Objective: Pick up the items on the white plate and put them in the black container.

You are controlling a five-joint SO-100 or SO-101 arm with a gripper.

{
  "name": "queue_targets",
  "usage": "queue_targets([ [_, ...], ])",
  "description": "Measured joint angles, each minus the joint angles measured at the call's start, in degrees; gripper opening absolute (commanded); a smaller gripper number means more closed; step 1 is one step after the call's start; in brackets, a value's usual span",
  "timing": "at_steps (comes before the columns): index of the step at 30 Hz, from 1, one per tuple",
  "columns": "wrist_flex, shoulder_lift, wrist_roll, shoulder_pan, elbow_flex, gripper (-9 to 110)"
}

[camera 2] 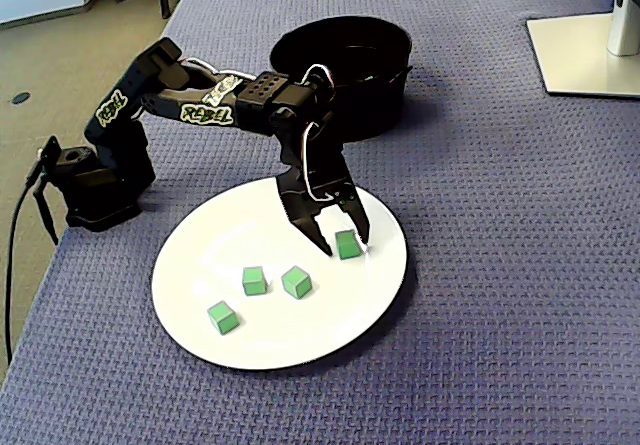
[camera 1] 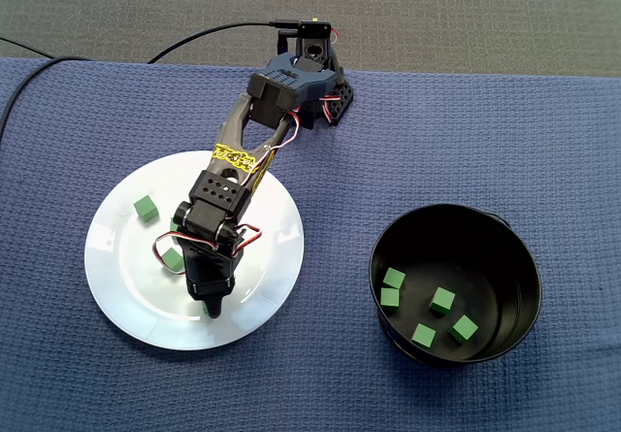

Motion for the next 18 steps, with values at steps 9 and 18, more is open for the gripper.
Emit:
queue_targets([
  [9,-0.7,0.18,-0.79,0.0,0.62,0],
  [18,0.97,9.67,1.93,-0.09,1.14,0],
])
